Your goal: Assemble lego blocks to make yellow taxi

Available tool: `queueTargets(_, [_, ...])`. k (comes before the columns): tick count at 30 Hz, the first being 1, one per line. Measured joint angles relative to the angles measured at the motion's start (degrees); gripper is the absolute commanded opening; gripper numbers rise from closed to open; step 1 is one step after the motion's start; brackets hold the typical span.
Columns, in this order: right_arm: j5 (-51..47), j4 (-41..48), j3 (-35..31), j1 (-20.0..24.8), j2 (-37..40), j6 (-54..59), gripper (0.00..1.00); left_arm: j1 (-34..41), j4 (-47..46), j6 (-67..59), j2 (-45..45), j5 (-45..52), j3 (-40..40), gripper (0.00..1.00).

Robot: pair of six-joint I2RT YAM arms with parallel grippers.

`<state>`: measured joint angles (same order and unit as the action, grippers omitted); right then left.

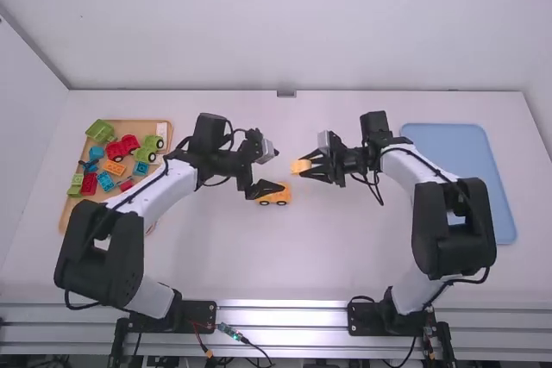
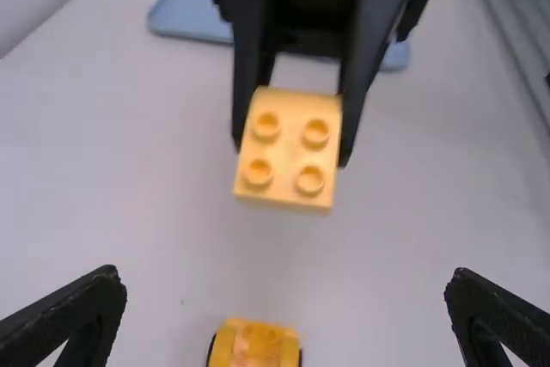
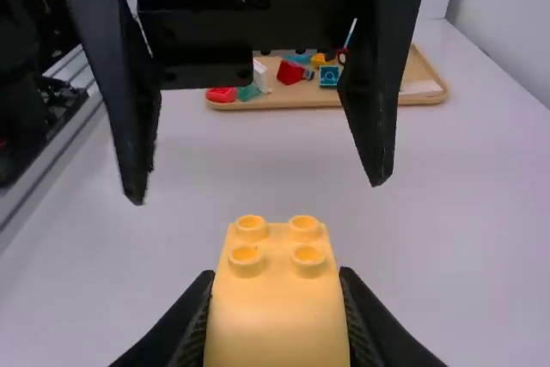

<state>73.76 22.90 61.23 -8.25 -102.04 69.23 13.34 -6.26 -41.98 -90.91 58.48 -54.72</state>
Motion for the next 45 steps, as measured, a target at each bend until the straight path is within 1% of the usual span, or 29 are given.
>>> queueTargets(5, [0.0,0.0,0.0,-0.2,0.0,1.1,0.0,0.1,3.2,0.0,-0.1,4.1,-0.3,0.99])
queueTargets(10, [0.0,0.0,0.0,-1.9,0.0,1.5,0.0,1.8,7.1,0.5,-0.1,3.2,-0.3,0.99])
queueTargets(12, [0.0,-0.1,0.0,-3.1,0.0,1.5,0.0,3.2,9.1,2.8,-0.1,1.1,-0.3,0.99])
queueTargets(15, [0.0,-0.3,0.0,-3.5,0.0,1.5,0.0,3.7,9.7,4.3,-0.1,-0.1,-0.3,1.0])
queueTargets(19, [0.0,-0.4,0.0,-3.4,0.0,1.5,0.0,3.7,9.1,5.3,-0.1,-1.3,-0.3,0.95])
queueTargets(25, [0.0,-0.5,0.0,-2.9,0.0,1.5,0.0,3.8,6.9,6.1,-0.1,-4.0,-0.3,0.95])
queueTargets(26, [0.0,-0.5,0.0,-2.8,0.0,1.5,0.0,3.8,6.8,6.1,-0.1,-4.3,-0.3,0.94])
queueTargets(27, [0.0,-0.4,0.0,-2.7,0.0,1.5,0.0,3.8,6.8,6.0,-0.1,-4.6,-0.3,0.9])
queueTargets(30, [0.0,-0.4,0.0,-2.7,0.0,1.5,0.0,3.8,6.8,6.1,-0.1,-5.0,-0.3,0.88])
queueTargets(33, [0.0,-0.4,0.0,-2.7,0.0,1.5,0.0,3.8,6.6,6.1,-0.1,-5.9,-0.3,0.83])
queueTargets(34, [0.0,-0.4,0.0,-2.7,0.0,1.5,0.0,3.8,6.2,6.2,-0.1,-6.3,-0.3,0.79])
queueTargets(38, [0.0,-0.4,0.0,-2.7,0.0,1.5,0.0,3.8,3.9,4.9,-0.1,-6.7,-0.3,0.79])
queueTargets(42, [0.1,-0.4,0.0,-2.7,0.0,1.5,0.0,3.8,3.9,4.4,-0.1,-6.9,-0.3,0.78])
queueTargets(45, [0.2,-0.2,0.0,-2.7,0.0,1.6,0.0,3.8,3.9,4.3,-0.1,-7.2,-0.3,0.73])
